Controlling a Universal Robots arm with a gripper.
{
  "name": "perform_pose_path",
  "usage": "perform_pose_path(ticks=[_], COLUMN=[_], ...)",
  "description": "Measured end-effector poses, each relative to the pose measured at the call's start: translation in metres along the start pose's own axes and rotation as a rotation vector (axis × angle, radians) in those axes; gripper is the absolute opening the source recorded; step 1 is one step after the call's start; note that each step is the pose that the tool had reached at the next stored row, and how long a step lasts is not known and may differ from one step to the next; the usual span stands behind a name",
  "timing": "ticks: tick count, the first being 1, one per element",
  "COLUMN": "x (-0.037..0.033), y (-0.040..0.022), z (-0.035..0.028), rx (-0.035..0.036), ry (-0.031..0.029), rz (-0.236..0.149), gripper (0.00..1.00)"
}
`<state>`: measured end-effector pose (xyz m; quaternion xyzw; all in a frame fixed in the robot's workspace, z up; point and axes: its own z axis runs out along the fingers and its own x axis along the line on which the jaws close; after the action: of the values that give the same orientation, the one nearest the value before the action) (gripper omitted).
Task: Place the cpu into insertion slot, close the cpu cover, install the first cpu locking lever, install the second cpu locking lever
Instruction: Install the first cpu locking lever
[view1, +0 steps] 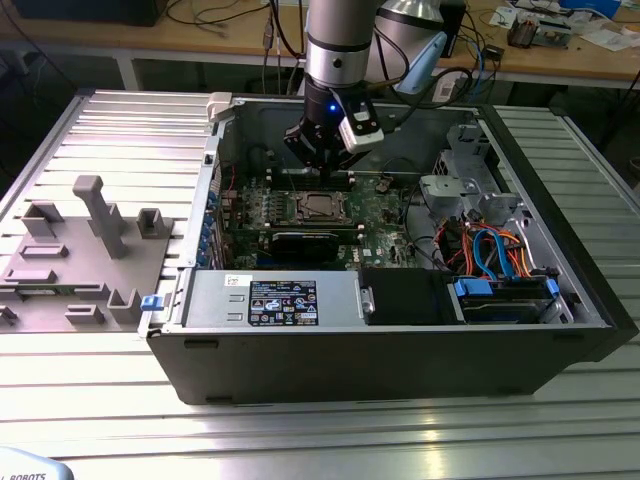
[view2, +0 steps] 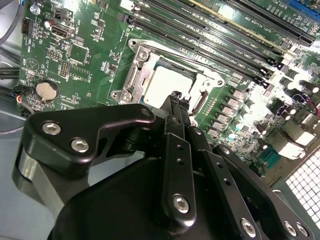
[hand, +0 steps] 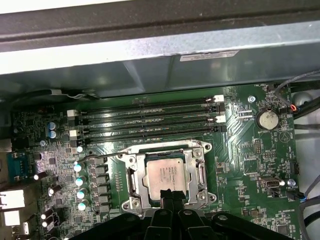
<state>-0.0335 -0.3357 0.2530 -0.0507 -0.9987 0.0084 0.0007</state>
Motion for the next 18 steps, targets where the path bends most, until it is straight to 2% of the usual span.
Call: perform_pose_path(ticks=[18], x=[0.0], y=[0.0], z=[0.0], rx=[-0.0001], ry=[-0.0004], rz=[-0.022], gripper=[0.11])
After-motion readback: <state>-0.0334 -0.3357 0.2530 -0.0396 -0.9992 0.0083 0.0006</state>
